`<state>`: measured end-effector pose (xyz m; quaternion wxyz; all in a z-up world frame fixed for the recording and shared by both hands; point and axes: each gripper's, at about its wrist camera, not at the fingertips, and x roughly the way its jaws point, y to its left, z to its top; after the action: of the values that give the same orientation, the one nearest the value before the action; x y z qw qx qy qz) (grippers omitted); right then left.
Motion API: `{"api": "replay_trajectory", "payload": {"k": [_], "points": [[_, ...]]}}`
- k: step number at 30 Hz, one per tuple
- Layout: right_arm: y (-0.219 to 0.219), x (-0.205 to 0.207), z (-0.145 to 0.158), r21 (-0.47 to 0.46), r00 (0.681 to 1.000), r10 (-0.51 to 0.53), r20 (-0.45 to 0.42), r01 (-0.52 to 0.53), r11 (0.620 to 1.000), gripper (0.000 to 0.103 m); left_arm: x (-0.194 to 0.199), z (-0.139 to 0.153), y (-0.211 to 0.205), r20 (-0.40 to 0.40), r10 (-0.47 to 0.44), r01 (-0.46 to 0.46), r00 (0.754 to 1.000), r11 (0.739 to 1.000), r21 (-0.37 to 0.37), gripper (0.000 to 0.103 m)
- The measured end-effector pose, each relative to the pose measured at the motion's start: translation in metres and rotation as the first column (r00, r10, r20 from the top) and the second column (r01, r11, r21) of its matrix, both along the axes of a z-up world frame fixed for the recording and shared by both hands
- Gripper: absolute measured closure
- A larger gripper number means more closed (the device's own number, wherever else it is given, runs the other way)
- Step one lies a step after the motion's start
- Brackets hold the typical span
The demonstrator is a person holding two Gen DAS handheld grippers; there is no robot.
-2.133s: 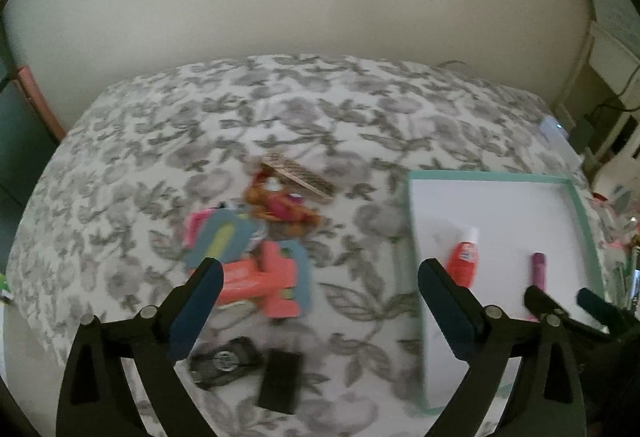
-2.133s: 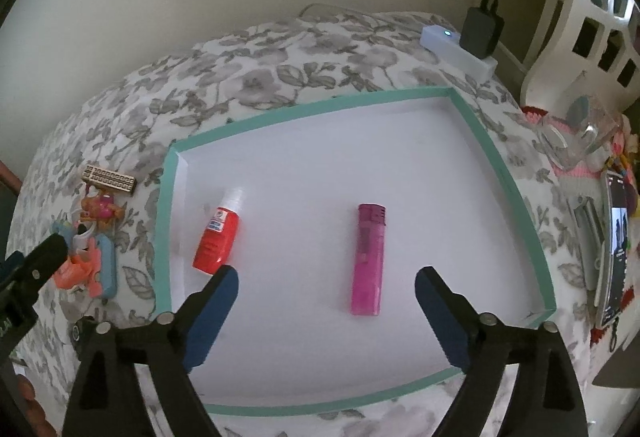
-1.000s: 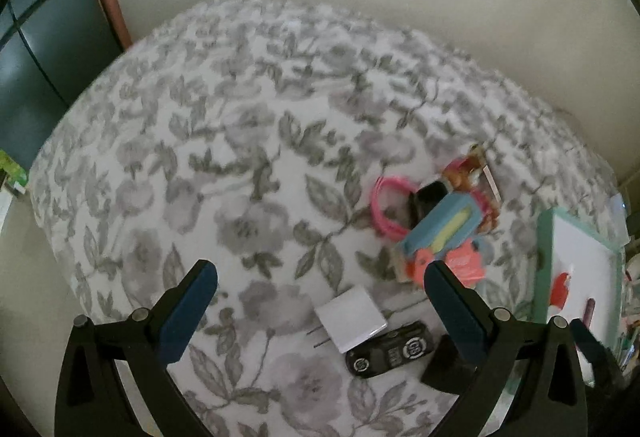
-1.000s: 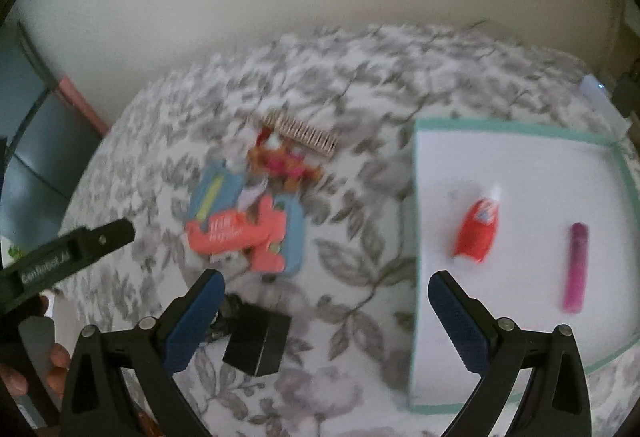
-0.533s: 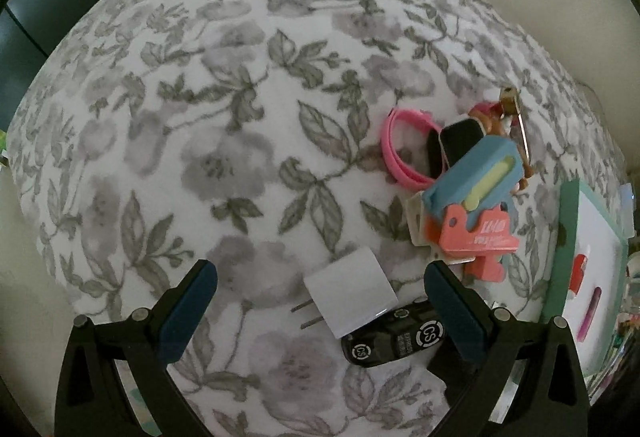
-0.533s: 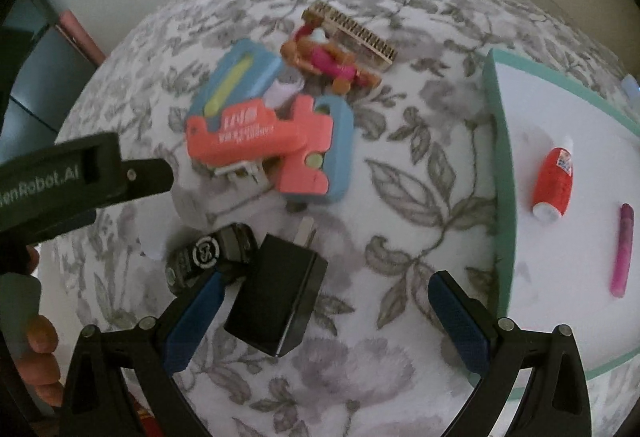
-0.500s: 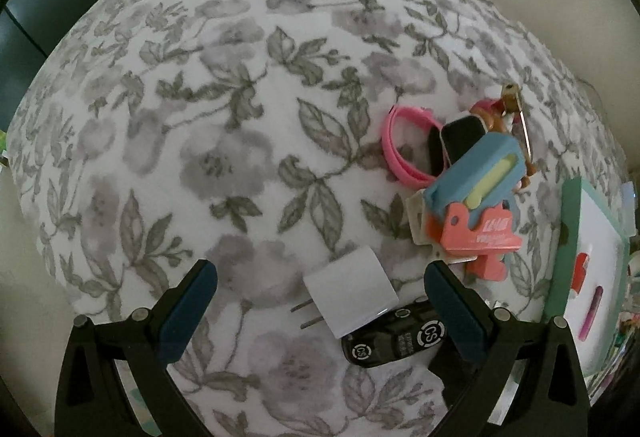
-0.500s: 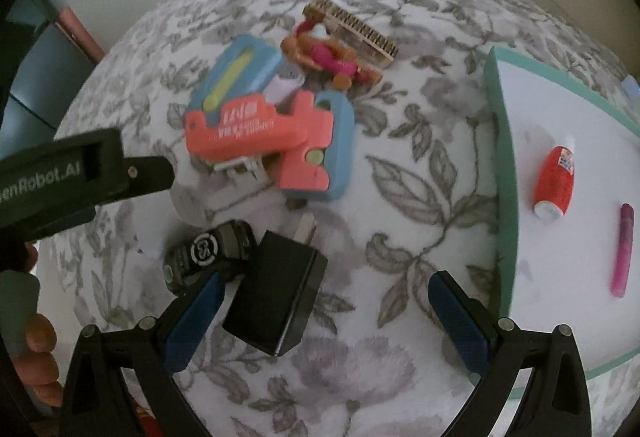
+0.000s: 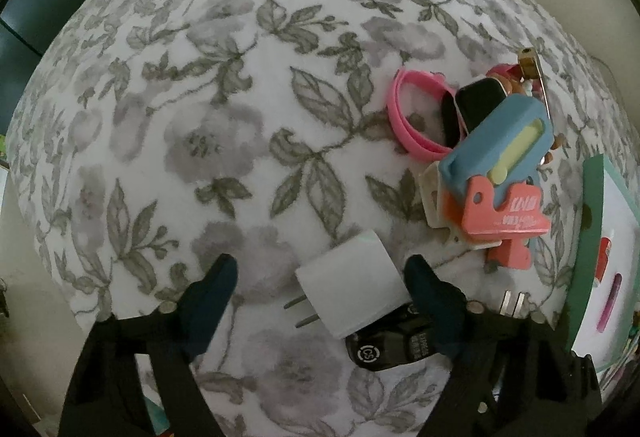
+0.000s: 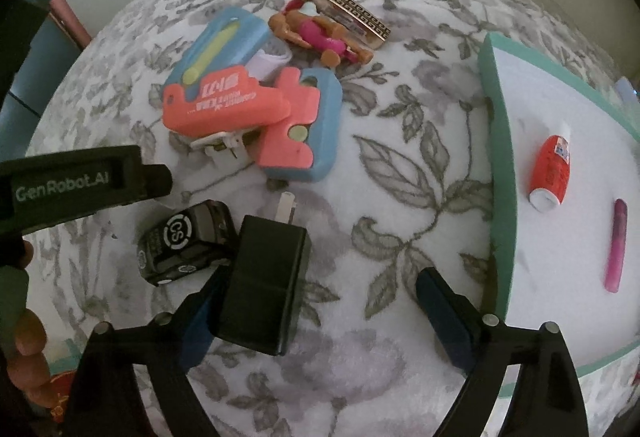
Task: Organize rigid objects
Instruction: 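Grasp the white charger with the left gripper while the right gripper grasps the black charger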
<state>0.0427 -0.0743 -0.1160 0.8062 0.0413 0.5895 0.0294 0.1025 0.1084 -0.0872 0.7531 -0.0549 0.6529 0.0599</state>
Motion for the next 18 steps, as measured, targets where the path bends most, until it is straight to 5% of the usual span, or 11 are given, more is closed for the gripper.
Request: {"api": "replay_trajectory", "payload": {"k": [10,18], "points": [[0.019,-0.003,-0.002,-0.092,0.999,0.027,0.03,-0.024,0.995,0.013,-0.002,-0.021,-0.02,-0.032,-0.028,0.028,0.999,1.0,0.013,0.028],[0.041,-0.005,0.008,-0.096,0.996,0.072,0.057,-0.066,0.993,0.043,-0.001,-0.022,-0.025,-0.03,-0.037,0.038,0.999,0.999,0.008,0.035]]}}
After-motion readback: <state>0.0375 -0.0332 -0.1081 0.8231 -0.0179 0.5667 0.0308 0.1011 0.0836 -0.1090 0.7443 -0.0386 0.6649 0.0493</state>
